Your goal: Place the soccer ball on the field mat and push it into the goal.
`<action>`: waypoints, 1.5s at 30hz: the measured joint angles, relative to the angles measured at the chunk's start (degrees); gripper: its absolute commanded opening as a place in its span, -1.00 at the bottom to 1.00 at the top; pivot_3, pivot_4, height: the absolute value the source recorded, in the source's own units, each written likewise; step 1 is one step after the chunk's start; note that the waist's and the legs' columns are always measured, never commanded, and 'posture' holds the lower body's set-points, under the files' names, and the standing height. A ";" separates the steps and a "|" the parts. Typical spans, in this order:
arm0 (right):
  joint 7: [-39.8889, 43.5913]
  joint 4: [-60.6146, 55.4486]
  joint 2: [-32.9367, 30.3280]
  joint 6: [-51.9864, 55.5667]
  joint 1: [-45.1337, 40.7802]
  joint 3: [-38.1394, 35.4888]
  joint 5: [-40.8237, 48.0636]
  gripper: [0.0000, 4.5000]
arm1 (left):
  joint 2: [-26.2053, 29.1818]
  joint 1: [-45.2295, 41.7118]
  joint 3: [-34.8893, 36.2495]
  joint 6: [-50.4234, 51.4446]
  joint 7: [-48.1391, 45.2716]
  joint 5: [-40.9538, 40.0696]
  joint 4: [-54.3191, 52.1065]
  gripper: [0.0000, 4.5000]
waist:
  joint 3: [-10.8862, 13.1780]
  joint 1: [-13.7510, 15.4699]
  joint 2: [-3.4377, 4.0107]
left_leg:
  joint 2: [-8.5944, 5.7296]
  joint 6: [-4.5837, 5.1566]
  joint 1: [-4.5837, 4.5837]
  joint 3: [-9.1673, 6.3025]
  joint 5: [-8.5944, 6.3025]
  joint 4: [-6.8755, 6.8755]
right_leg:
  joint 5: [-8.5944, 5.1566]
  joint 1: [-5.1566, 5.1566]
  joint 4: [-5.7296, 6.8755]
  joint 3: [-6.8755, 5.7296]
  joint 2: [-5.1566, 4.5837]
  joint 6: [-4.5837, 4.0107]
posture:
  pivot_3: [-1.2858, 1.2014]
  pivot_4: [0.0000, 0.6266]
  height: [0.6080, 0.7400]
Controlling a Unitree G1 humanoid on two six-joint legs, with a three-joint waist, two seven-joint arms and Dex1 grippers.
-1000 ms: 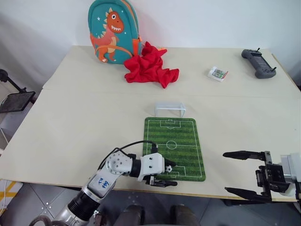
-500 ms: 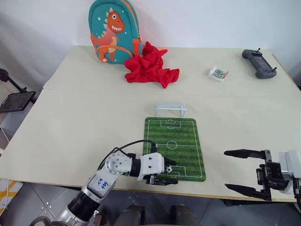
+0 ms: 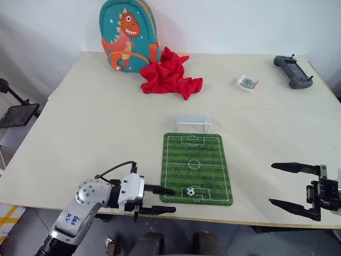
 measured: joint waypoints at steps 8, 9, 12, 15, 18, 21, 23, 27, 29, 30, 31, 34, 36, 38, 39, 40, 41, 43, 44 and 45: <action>1.31 0.36 0.96 -2.33 0.04 0.96 0.04 1.00 | -3.30 0.14 -5.28 1.40 4.21 3.00 -0.39 -0.98 | 0.00 -0.06 0.00 | 0.02 0.04 0.01 0.02 -0.01 -0.05 | 0.01 0.02 -0.11 0.01 0.02 0.00 | 0.03 -0.52 1.00; 1.27 0.34 0.96 -2.20 0.07 0.99 0.04 1.00 | -3.69 0.10 -5.94 1.89 4.91 3.52 -0.39 -0.98 | 0.00 -0.09 0.01 | 0.02 0.04 0.01 0.02 -0.01 -0.06 | 0.01 0.01 -0.10 0.00 0.02 0.00 | 0.03 -0.52 1.00; 1.02 -0.37 0.92 -1.41 0.82 0.91 0.02 1.00 | -5.44 -0.63 -7.61 3.48 7.27 5.11 -0.23 -0.98 | 0.00 -0.06 0.01 | 0.00 0.04 0.01 0.03 -0.01 -0.03 | 0.01 0.01 -0.10 0.01 0.02 0.00 | 0.03 -0.52 1.00; 0.80 -1.43 0.41 0.15 3.50 0.58 -0.15 1.00 | -8.32 -3.28 -8.88 4.20 10.10 7.52 1.31 -0.98 | 0.00 0.38 0.00 | -0.03 0.05 -0.04 0.01 -0.01 0.02 | 0.01 0.02 -0.12 -0.02 0.01 0.00 | 0.03 -0.52 1.00; 0.66 -2.13 -0.66 1.43 4.17 -0.08 -0.14 1.00 | -9.49 -5.67 -9.33 4.58 11.89 9.05 3.06 -0.98 | 0.00 0.17 0.00 | -0.02 0.05 -0.01 0.08 -0.01 0.00 | 0.02 0.01 -0.12 -0.04 0.03 0.02 | 0.03 -0.52 1.00; 0.11 -2.65 -0.67 2.66 4.50 -0.10 -0.14 1.00 | -9.61 -6.82 -9.98 4.84 11.92 9.79 5.42 -0.98 | -0.01 -0.13 0.01 | 0.01 0.05 0.04 0.19 -0.01 -0.04 | 0.02 -0.06 -0.02 -0.07 0.05 0.02 | 0.03 -0.52 1.00; -0.77 -3.51 -0.67 3.37 4.02 0.07 -0.15 1.00 | -9.72 -7.27 -10.37 4.80 11.71 10.31 6.61 -0.98 | -0.01 -0.13 0.02 | 0.01 0.05 0.04 0.21 -0.01 -0.02 | 0.02 -0.07 0.01 -0.05 0.05 0.02 | 0.03 -0.52 1.00; -2.20 -5.21 -0.62 4.05 2.57 0.62 -0.18 1.00 | -9.70 -8.27 -11.93 4.38 10.55 11.27 8.05 -0.98 | 0.00 -0.01 0.00 | -0.01 0.06 0.01 0.24 -0.02 0.03 | 0.02 -0.05 -0.01 -0.04 0.03 0.02 | 0.03 -0.52 1.00; -2.42 -5.21 -0.40 4.12 2.53 0.71 -0.20 1.00 | -9.69 -8.29 -12.16 3.77 10.29 11.35 8.09 -0.98 | 0.00 0.18 0.00 | -0.01 0.06 0.01 0.22 -0.02 0.02 | 0.02 -0.06 -0.01 -0.04 0.02 0.02 | 0.03 -0.52 1.00; -2.39 -5.20 -0.36 4.12 2.57 0.73 -0.20 1.00 | -9.71 -8.28 -12.18 3.68 10.31 11.35 8.12 -0.98 | 0.00 0.21 0.00 | 0.00 0.06 0.00 0.21 -0.02 0.01 | 0.02 -0.06 -0.01 -0.04 0.02 0.03 | 0.03 -0.52 1.00; -2.31 -5.15 -0.36 4.08 2.66 0.73 -0.20 1.00 | -9.77 -8.29 -12.18 3.67 10.41 11.36 8.22 -0.98 | 0.00 0.18 0.00 | 0.00 0.06 0.01 0.21 -0.02 0.00 | 0.02 -0.06 -0.01 -0.04 0.02 0.02 | 0.03 -0.52 1.00; -1.83 -4.60 -0.24 3.85 3.06 0.70 -0.21 1.00 | -10.48 -8.55 -12.18 3.47 10.89 11.69 10.07 -0.98 | 0.00 0.12 0.00 | -0.01 0.06 0.01 0.23 -0.02 0.01 | 0.02 -0.06 -0.01 -0.05 0.03 0.03 | 0.03 -0.52 1.00; -1.72 -4.36 -0.06 3.76 3.11 0.69 -0.28 1.00 | -11.56 -9.32 -12.19 3.14 11.64 12.33 11.08 -0.98 | 0.00 0.12 0.00 | -0.02 0.06 0.01 0.24 -0.02 0.05 | 0.03 -0.05 0.00 -0.05 0.03 0.03 | 0.03 -0.52 1.00; -1.92 -4.30 0.74 3.58 3.38 0.55 -0.56 1.00 | -13.64 -11.56 -12.11 2.05 13.65 13.95 13.94 -0.98 | 0.01 0.29 -0.01 | -0.02 0.07 0.00 0.24 -0.01 0.08 | 0.03 -0.03 0.00 -0.07 0.04 0.04 | 0.03 -0.52 1.00; -2.44 -4.27 1.61 3.50 3.49 0.50 -0.76 1.00 | -14.72 -13.06 -11.80 1.18 15.00 15.01 15.89 -0.98 | 0.01 0.34 -0.03 | -0.03 0.07 0.00 0.23 -0.01 0.10 | 0.04 -0.03 0.01 -0.08 0.04 0.05 | 0.03 -0.52 1.00; -3.10 -4.24 2.40 3.49 3.51 0.50 -0.91 1.00 | -15.53 -14.55 -11.37 0.49 16.17 15.91 17.65 -0.98 | 0.01 0.33 -0.03 | -0.04 0.07 0.00 0.24 -0.01 0.11 | 0.04 -0.04 0.03 -0.06 0.04 0.06 | 0.03 -0.52 1.00; -3.87 -4.25 3.08 3.49 3.50 0.46 -1.01 1.00 | -16.04 -15.80 -10.81 -0.34 17.24 16.60 19.33 -0.98 | 0.01 0.28 -0.03 | -0.06 0.07 0.01 0.27 -0.01 0.10 | 0.06 -0.05 0.06 -0.05 0.03 0.08 | 0.03 -0.52 1.00; -6.65 -4.22 4.64 3.61 3.40 0.15 -1.09 1.00 | -17.19 -18.39 -9.28 -2.23 18.85 17.62 23.18 -0.98 | 0.01 0.09 -0.03 | -0.04 0.07 0.01 0.30 -0.01 0.09 | 0.06 -0.10 0.10 -0.03 0.04 0.09 | 0.03 -0.52 1.00; -8.23 -4.24 5.28 3.70 3.26 0.01 -1.18 1.00 | -17.75 -19.27 -8.73 -3.13 19.48 17.87 24.52 -0.98 | 0.01 -0.03 -0.03 | -0.04 0.07 0.03 0.34 -0.01 0.07 | 0.06 -0.11 0.13 -0.02 0.04 0.10 | 0.03 -0.52 1.00; -9.95 -4.20 6.23 3.76 2.86 -0.23 -1.36 1.00 | -18.30 -20.12 -8.25 -3.97 19.80 17.93 25.74 -0.98 | 0.01 -0.05 -0.03 | -0.03 0.07 0.03 0.34 -0.01 0.08 | 0.06 -0.13 0.16 -0.02 0.04 0.10 | 0.03 -0.52 1.00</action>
